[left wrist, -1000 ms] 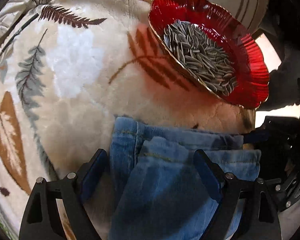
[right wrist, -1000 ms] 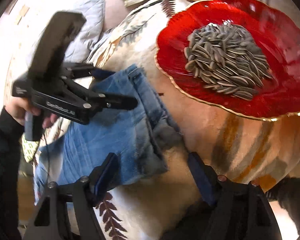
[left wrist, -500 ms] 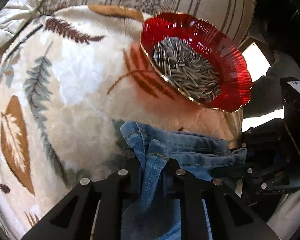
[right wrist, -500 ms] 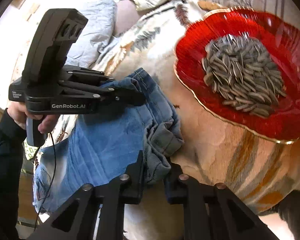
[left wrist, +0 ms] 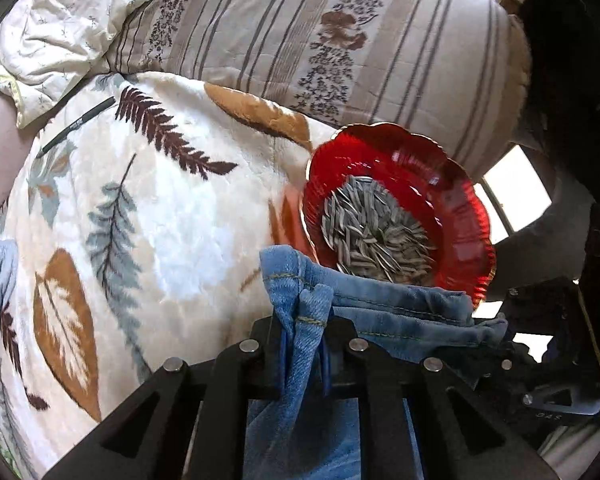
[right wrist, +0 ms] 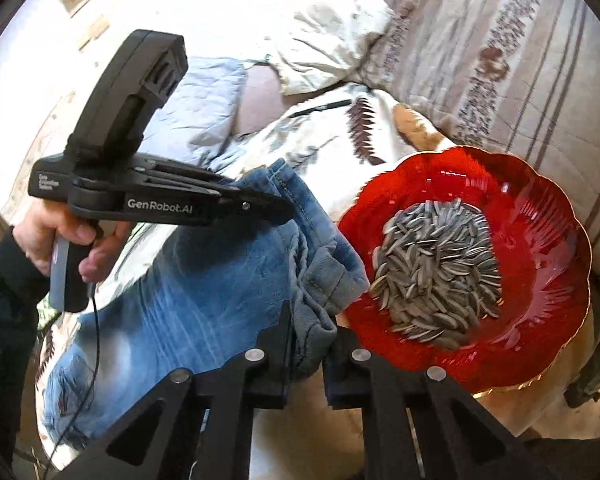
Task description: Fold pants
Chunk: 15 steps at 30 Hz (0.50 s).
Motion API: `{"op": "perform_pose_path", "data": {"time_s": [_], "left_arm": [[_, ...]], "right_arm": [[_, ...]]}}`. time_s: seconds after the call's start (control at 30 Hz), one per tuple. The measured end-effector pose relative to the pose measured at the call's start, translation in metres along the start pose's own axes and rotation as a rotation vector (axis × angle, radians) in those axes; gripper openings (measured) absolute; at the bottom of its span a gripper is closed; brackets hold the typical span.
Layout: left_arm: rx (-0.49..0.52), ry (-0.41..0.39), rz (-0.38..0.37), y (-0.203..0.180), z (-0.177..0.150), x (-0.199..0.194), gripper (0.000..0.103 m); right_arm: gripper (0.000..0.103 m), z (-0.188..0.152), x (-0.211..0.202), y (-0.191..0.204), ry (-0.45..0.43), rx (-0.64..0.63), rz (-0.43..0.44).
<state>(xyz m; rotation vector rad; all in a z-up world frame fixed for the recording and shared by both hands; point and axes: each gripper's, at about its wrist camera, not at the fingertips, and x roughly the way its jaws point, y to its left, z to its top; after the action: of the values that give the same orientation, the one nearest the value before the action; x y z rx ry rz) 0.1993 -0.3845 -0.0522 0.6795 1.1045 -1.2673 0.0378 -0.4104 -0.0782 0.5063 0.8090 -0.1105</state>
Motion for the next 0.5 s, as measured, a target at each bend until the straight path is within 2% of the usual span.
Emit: {"op": "perform_pose_path", "data": {"time_s": [0.13,0.23,0.37,0.5], "left_arm": [[-0.012,-0.004,-0.002,-0.001,0.004,-0.001,0.013],[-0.015,-0.025,-0.011,-0.001,-0.003,-0.022,0.014],[0.002,-0.045,0.019,-0.006,-0.020,-0.065,0.015],[0.021,-0.044,0.104,-0.007,-0.062,-0.105,0.016]], "right_arm": [[0.012,0.004,0.001,-0.011,-0.008,0.011,-0.010],[0.012,0.005,-0.006,-0.004,-0.043,-0.026,0.008],[0.012,-0.001,-0.032,0.031,-0.143,-0.158,0.034],[0.012,-0.013,-0.050,0.079,-0.212,-0.297,0.093]]}}
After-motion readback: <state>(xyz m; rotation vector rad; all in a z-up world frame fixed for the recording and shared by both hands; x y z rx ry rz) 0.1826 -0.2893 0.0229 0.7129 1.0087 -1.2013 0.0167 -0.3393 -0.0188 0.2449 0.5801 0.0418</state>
